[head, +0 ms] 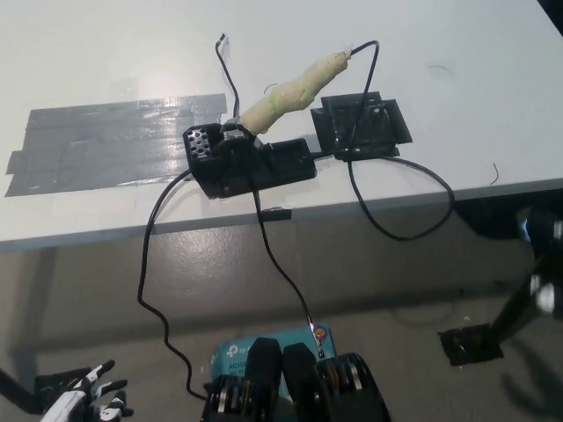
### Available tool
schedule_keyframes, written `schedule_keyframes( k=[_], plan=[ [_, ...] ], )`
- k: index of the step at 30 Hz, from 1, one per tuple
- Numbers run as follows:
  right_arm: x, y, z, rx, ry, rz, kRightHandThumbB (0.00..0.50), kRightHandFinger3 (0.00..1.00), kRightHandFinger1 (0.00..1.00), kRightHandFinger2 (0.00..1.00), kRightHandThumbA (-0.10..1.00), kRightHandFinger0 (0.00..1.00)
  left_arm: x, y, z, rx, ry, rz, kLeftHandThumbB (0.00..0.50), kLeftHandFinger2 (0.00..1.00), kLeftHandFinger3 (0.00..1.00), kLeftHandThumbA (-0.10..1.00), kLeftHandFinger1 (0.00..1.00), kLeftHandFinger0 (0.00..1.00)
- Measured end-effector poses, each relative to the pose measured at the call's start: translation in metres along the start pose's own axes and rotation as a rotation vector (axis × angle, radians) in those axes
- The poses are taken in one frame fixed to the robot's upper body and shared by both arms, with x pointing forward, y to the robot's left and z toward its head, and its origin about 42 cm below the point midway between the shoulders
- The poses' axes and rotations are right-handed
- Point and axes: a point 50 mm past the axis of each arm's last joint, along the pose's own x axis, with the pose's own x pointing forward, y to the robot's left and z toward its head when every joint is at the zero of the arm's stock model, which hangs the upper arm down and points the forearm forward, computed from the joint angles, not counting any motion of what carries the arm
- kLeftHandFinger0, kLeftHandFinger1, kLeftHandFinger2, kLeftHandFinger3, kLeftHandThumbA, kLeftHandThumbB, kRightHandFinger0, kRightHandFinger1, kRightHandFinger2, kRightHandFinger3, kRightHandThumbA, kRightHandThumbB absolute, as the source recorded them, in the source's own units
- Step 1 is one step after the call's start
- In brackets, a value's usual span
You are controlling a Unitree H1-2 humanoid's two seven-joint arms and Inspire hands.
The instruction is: The robot uses its right hand to grab the soldering gun kept on the middle of the table and pulls it out of its base and keep it on the right side of the base
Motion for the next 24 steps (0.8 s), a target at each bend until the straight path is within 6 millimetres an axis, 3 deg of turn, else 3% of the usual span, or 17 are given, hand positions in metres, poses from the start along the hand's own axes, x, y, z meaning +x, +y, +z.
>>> schedule_keyframes(
  k=[1,5,7,8,11,13,17,18,19,21,22,24],
  plan=[
    [0.009,-0.009,0.015,-0.021,-0.040,-0.027,0.197,1.00,1.00,1.00,0.48,1.00,0.000,0.000,0.000,0.000,0.000,0.000,0.235,0.87,1.00,0.40,0.65,0.50],
    [0.046,-0.037,0.077,-0.090,-0.192,-0.109,0.225,1.00,1.00,1.00,0.52,1.00,0.000,0.000,-0.001,-0.001,0.002,0.000,0.240,0.85,1.00,0.43,0.64,0.50],
    [0.062,-0.040,0.106,-0.108,-0.255,-0.123,0.233,1.00,1.00,1.00,0.53,1.00,0.000,0.000,-0.001,-0.001,0.002,0.000,0.239,0.85,1.00,0.44,0.66,0.51],
    [0.067,-0.040,0.116,-0.116,-0.274,-0.126,0.228,1.00,1.00,1.00,0.49,1.00,0.000,0.000,-0.001,-0.001,0.002,0.000,0.233,0.87,1.00,0.44,0.69,0.52],
    [0.092,-0.036,0.165,-0.159,-0.376,-0.118,0.227,1.00,1.00,1.00,0.49,1.00,0.000,0.000,0.000,-0.001,0.001,-0.001,0.244,0.88,1.00,0.45,0.69,0.52],
    [0.105,-0.032,0.189,-0.198,-0.417,-0.107,0.248,1.00,1.00,1.00,0.60,1.00,0.000,0.000,0.000,-0.001,0.001,0.000,0.246,0.83,1.00,0.43,0.63,0.48],
    [0.136,-0.020,0.233,-0.311,-0.462,-0.068,0.325,1.00,1.00,1.00,0.68,1.00,0.000,0.000,-0.001,-0.001,0.002,-0.001,0.240,0.84,1.00,0.43,0.64,0.49],
    [0.143,-0.017,0.241,-0.337,-0.464,-0.059,0.335,1.00,1.00,1.00,0.74,1.00,0.000,0.000,0.000,-0.001,0.002,-0.001,0.238,0.84,1.00,0.43,0.64,0.49],
    [0.152,-0.012,0.250,-0.368,-0.466,-0.048,0.335,1.00,1.00,1.00,0.69,1.00,0.000,0.000,0.000,-0.001,0.001,-0.001,0.238,0.83,1.00,0.43,0.63,0.48],
    [0.168,-0.004,0.267,-0.439,-0.467,-0.029,0.311,1.00,1.00,1.00,0.73,1.00,0.000,0.000,0.000,0.000,0.000,-0.001,0.252,0.81,1.00,0.41,0.61,0.46],
    [0.175,0.000,0.275,-0.482,-0.471,-0.021,0.300,1.00,1.00,1.00,0.74,1.00,0.001,0.000,0.001,0.000,-0.001,-0.001,0.247,0.81,1.00,0.42,0.65,0.49],
    [0.185,0.006,0.286,-0.551,-0.479,-0.010,0.315,1.00,1.00,1.00,0.70,1.00,0.001,0.001,0.002,0.001,-0.003,-0.002,0.246,0.81,0.99,0.43,0.65,0.50]
  ],
)
